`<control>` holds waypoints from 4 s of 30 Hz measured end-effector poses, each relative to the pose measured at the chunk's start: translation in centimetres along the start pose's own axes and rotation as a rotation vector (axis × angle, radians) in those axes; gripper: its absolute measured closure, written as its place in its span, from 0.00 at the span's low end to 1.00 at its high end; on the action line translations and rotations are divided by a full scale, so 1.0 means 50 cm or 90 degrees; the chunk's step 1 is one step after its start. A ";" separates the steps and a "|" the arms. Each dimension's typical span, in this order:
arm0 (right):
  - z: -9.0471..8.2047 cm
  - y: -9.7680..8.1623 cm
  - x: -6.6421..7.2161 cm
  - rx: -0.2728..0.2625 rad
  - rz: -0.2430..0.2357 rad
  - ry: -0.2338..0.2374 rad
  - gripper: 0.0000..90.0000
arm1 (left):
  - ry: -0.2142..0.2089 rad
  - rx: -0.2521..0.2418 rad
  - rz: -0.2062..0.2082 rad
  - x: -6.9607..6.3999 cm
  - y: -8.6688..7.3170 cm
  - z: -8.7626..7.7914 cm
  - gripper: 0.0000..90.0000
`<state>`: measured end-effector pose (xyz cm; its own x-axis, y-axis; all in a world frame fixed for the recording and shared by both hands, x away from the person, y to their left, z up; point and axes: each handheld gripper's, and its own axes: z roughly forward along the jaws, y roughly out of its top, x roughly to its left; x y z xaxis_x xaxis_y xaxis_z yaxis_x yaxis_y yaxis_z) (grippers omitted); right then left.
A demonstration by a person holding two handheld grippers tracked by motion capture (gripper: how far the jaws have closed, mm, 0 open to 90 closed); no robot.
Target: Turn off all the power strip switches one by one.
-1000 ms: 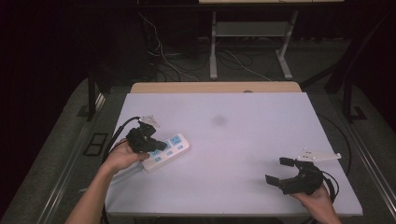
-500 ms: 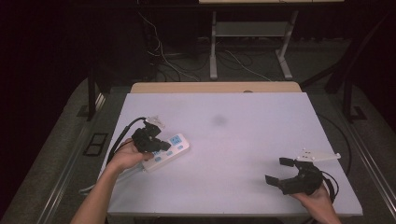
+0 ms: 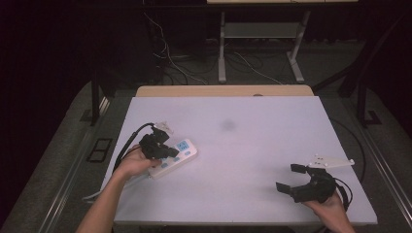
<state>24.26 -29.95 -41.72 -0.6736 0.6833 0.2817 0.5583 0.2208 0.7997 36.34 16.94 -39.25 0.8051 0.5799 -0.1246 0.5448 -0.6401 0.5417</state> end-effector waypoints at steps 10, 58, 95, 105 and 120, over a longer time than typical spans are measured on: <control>0.000 0.000 0.000 0.000 -0.001 0.000 0.01 | -0.001 0.015 0.007 -0.001 0.000 0.009 0.99; -0.005 0.000 -0.002 0.005 -0.002 -0.009 0.01 | -0.005 0.023 -0.017 -0.005 -0.002 0.022 0.99; -0.009 -0.002 -0.008 0.002 0.003 -0.010 0.01 | -0.004 0.020 -0.014 0.000 0.064 0.014 0.99; -0.008 -0.001 -0.009 0.004 0.002 -0.010 0.01 | -0.006 0.026 -0.019 0.008 0.068 0.030 0.99; -0.008 -0.001 -0.010 0.003 0.001 -0.009 0.01 | -0.011 0.038 -0.005 0.002 0.084 0.050 0.99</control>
<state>24.37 -30.57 -41.69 -0.6658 0.6934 0.2755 0.5621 0.2233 0.7963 39.28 13.03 -39.05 0.8046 0.5762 -0.1435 0.5637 -0.6652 0.4896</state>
